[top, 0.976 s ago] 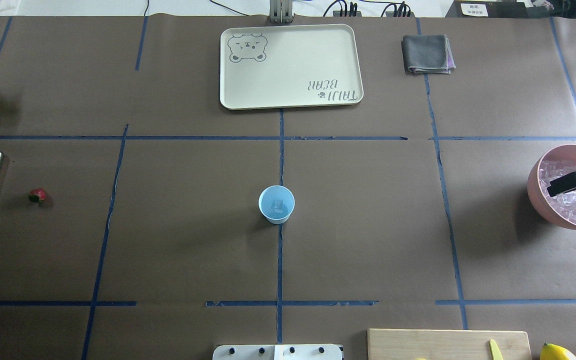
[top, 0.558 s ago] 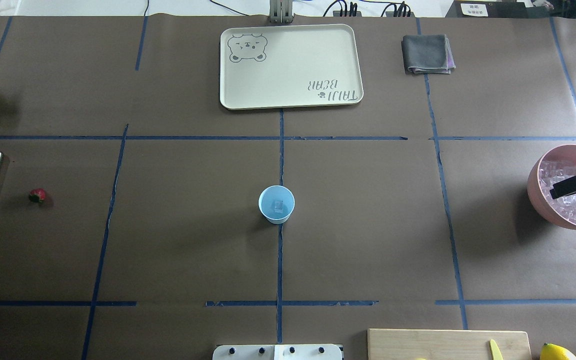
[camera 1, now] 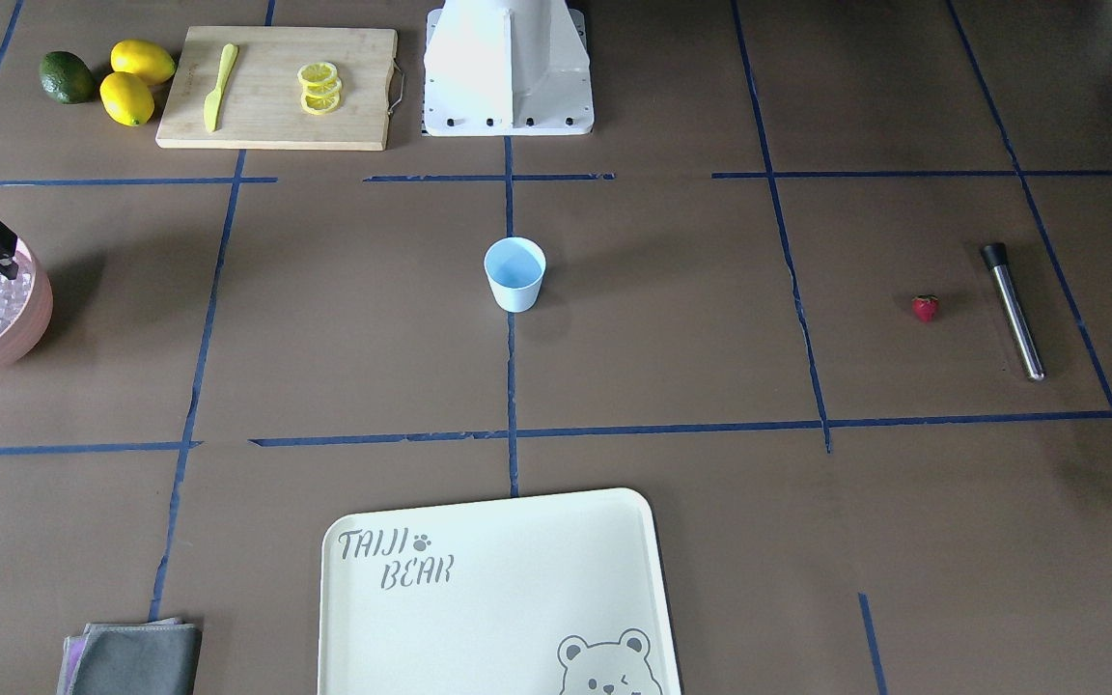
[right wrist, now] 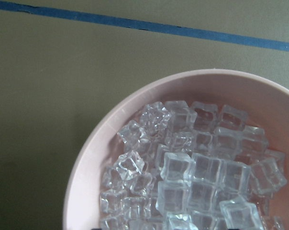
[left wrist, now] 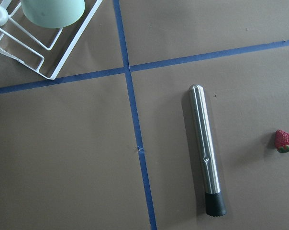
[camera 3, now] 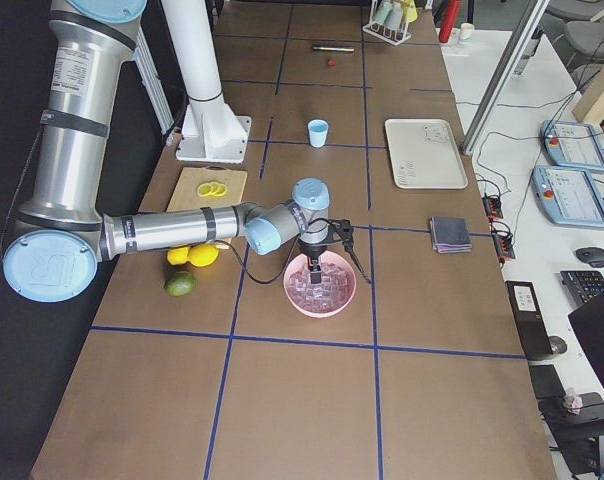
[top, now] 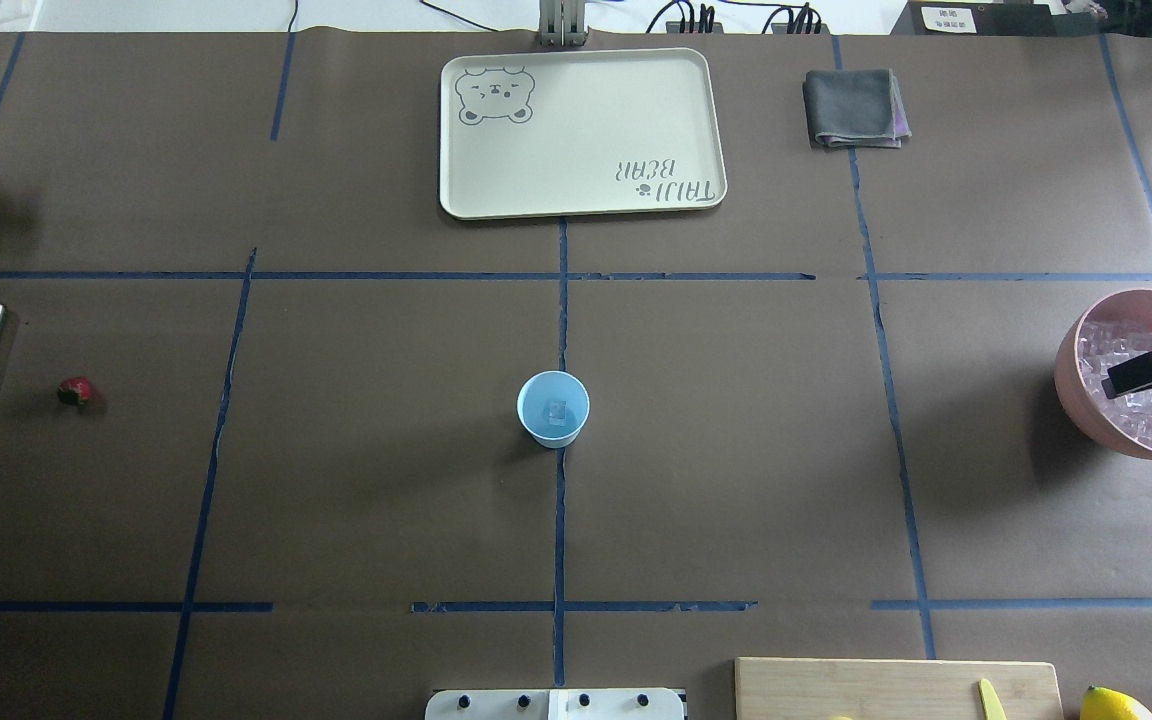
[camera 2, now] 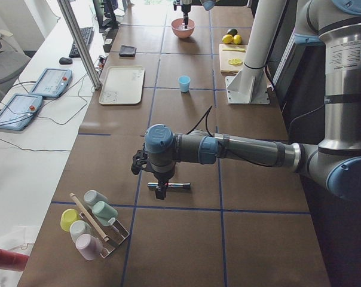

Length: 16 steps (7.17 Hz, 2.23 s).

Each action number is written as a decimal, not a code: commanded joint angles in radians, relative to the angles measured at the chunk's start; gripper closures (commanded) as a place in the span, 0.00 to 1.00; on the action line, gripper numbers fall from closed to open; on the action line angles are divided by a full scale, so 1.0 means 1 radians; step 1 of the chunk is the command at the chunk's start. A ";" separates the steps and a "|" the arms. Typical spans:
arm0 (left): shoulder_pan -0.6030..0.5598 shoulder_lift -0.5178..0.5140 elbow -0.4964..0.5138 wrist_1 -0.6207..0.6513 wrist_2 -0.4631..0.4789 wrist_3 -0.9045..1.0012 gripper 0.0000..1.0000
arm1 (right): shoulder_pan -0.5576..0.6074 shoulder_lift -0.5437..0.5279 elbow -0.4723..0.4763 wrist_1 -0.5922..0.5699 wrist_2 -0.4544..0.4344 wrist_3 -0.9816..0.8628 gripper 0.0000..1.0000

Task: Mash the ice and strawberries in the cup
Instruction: 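Lower the right gripper into the bowl and grasp another ice cube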

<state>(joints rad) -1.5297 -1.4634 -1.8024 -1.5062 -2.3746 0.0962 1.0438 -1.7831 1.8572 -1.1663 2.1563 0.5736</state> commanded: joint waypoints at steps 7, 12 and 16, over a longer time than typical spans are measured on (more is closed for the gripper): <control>0.002 0.000 0.003 0.001 0.000 0.000 0.00 | -0.027 0.004 -0.024 0.002 0.000 0.000 0.24; 0.002 0.000 0.000 0.001 0.000 -0.001 0.00 | -0.025 -0.005 -0.027 -0.001 0.002 -0.001 0.59; 0.002 0.000 0.000 -0.002 0.000 0.000 0.00 | -0.022 -0.012 -0.021 0.000 0.010 -0.006 0.97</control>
<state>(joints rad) -1.5279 -1.4634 -1.8022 -1.5073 -2.3746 0.0965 1.0203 -1.7938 1.8317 -1.1659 2.1619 0.5690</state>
